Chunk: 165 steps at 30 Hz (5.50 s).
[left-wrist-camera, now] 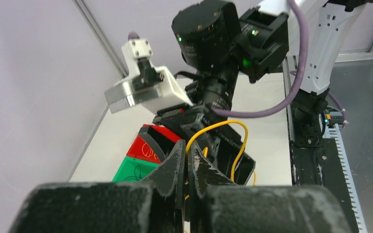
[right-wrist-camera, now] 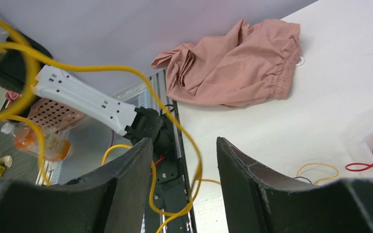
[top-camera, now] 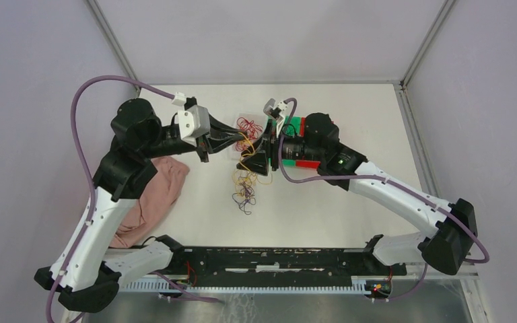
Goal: Untangle the cables
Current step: Untie the cable.
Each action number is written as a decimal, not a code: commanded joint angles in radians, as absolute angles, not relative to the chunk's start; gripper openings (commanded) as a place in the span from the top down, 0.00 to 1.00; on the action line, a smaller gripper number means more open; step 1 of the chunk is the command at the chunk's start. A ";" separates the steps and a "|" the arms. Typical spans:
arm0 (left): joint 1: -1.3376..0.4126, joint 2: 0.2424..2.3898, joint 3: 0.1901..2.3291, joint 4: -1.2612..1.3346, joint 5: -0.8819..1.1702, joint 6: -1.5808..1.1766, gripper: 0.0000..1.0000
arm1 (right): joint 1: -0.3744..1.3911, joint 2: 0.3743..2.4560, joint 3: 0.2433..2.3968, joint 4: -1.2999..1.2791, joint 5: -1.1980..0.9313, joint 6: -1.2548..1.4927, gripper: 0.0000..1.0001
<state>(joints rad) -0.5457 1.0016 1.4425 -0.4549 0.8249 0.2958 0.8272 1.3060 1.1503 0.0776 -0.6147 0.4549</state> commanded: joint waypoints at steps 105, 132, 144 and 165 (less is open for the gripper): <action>-0.550 1.430 2.391 0.244 0.520 0.460 0.97 | 1.007 1.753 1.033 0.431 -0.130 0.393 0.47; -0.550 1.296 2.130 0.301 0.493 0.553 0.97 | 1.006 1.450 0.670 0.589 -0.026 0.401 0.26; -0.549 1.155 1.824 0.070 0.659 0.515 0.97 | 1.002 1.069 0.924 0.069 0.082 0.097 0.13; -0.551 1.103 1.712 0.038 0.719 0.580 0.97 | 0.919 1.014 1.192 -0.390 0.545 -0.177 0.07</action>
